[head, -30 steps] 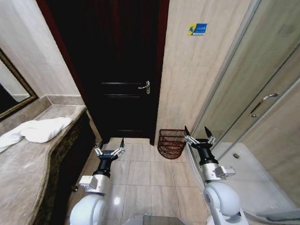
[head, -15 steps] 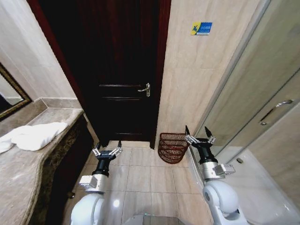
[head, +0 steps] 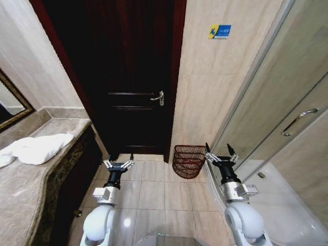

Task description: Discard the used towel into the hamper.

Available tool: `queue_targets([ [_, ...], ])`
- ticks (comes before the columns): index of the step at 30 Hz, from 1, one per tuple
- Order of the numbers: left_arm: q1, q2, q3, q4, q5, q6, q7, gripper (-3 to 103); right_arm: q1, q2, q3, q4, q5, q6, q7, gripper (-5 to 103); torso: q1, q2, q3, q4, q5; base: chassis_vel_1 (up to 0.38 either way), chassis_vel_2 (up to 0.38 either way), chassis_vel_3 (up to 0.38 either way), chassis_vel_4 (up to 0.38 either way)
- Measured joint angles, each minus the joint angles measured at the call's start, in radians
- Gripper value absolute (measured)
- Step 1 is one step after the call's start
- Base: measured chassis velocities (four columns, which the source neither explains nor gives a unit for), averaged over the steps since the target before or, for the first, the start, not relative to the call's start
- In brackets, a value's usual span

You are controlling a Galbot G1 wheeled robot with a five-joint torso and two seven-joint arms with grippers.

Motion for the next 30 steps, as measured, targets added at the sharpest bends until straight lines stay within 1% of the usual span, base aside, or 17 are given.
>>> queue_targets([
  [1,0.0,0.0,0.0,0.0,0.0,0.0,0.0,100,0.0,0.0,0.0,0.0,0.0,0.0,0.0,100,0.0,0.0,0.0,0.0,0.0,0.0,0.0,0.0,0.0],
  [3,0.023,0.0,-0.001,-0.023,0.016,-0.011,-0.032,100,0.03,-0.017,-0.013,-0.014,0.021,0.0,0.004,100,0.0,0.0,0.0,0.0,-0.0001,0.0,0.0,0.0,0.0],
  [5,0.031,0.0,-0.001,-0.037,0.003,-0.011,-0.042,100,0.04,-0.022,-0.016,-0.023,0.026,0.002,0.004,100,0.0,0.0,0.0,-0.0001,-0.0001,0.0,0.0,0.0,0.0],
  [6,0.045,0.0,0.001,-0.057,-0.022,-0.009,-0.056,100,0.054,-0.028,-0.019,-0.037,0.033,0.008,0.003,100,0.0,0.0,0.0,0.0,0.0,0.0,0.0,0.0,0.0],
  [7,0.062,0.0,-0.003,-0.088,-0.056,0.007,-0.078,100,0.084,-0.029,-0.019,-0.056,0.045,0.012,0.003,100,0.0,0.0,0.0,0.0,-0.0001,0.04,0.03,0.045,0.05],
  [8,0.063,0.0,-0.008,-0.095,-0.063,0.013,-0.084,100,0.091,-0.028,-0.02,-0.059,0.046,0.012,0.004,100,0.0,0.0,0.0,0.0,0.0,0.05,0.038,0.045,0.054],
  [17,0.042,0.0,-0.023,-0.103,-0.072,0.052,-0.119,100,0.102,-0.034,-0.026,-0.088,0.033,0.048,0.003,100,0.0,0.0,0.0,-0.0002,-0.0002,0.075,0.075,0.069,0.064],
  [21,0.039,0.0,-0.027,-0.109,-0.071,0.06,-0.128,100,0.111,-0.036,-0.029,-0.091,0.042,0.051,0.008,100,0.0,0.0,0.0,0.0,-0.0001,0.093,0.103,0.115,0.103],
  [23,0.039,0.0,-0.029,-0.114,-0.068,0.061,-0.132,100,0.113,-0.035,-0.031,-0.093,0.062,0.061,0.004,100,0.0,0.0,0.0,0.0,-0.0001,0.105,0.115,0.114,0.116],
  [25,0.04,0.0,-0.029,-0.116,-0.066,0.061,-0.134,100,0.113,-0.034,-0.032,-0.092,0.067,0.062,0.003,100,0.0,0.0,0.0,-0.0001,-0.0001,0.114,0.12,0.126,0.114],
  [28,0.043,0.0,-0.028,-0.123,-0.056,0.06,-0.141,100,0.111,-0.032,-0.034,-0.073,0.067,0.037,0.01,100,0.0,0.0,0.0,0.0,-0.0002,0.134,0.116,0.119,0.117],
  [30,0.043,0.0,-0.028,-0.125,-0.055,0.059,-0.143,100,0.11,-0.032,-0.034,-0.069,0.061,0.034,0.01,100,0.0,0.0,0.0,0.0,-0.0002,0.131,0.115,0.118,0.119],
])
